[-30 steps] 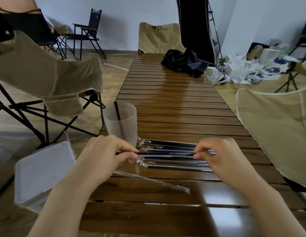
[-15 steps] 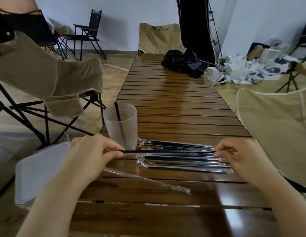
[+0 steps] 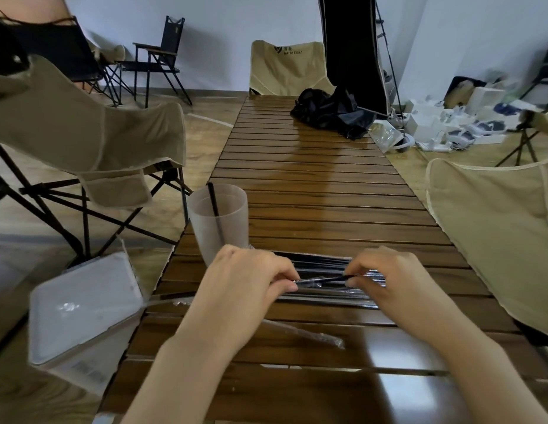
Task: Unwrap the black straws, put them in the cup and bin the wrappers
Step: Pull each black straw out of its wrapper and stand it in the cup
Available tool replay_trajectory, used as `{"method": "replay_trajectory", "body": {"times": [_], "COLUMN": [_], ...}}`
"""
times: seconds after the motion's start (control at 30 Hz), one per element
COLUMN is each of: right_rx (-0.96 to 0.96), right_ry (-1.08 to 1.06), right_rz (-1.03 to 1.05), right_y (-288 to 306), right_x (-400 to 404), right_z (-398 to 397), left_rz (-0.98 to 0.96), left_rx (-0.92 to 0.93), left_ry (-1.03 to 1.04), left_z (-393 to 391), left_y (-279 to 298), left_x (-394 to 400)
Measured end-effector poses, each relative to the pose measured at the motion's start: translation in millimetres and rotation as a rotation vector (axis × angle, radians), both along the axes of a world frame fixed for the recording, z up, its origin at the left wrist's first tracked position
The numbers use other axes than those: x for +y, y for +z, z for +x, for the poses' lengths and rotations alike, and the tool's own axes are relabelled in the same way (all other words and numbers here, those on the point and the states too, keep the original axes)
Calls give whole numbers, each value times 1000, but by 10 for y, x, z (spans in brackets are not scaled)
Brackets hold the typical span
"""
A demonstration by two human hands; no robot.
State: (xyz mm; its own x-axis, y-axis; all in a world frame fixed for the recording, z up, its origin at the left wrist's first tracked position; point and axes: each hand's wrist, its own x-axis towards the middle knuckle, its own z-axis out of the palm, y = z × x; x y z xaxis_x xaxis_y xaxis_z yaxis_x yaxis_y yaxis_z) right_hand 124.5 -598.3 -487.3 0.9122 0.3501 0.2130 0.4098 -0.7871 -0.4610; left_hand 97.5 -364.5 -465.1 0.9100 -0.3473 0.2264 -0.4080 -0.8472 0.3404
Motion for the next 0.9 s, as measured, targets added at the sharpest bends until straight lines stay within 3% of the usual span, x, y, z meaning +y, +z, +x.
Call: {"method": "replay_trajectory", "body": {"times": [0.17,0.47,0.67,0.9], "right_rx": [-43,-24,-192,-114], "right_ry": [82,-54,68,-23], "right_rz": [-30,-86,-135,-114], "right_y": [-43,-49,-59,-95], "right_x": [125,-96,271,6], "right_z": [21,24,-56,24], "left_rz": [-27,-34,-22,-53], "left_rx": [2,29,35,76], "left_ry": [48,136,91,127], "left_z": [18,52,60,72], "left_y": [-29,-30,-54,-43], "left_x": [97,332,260,422]}}
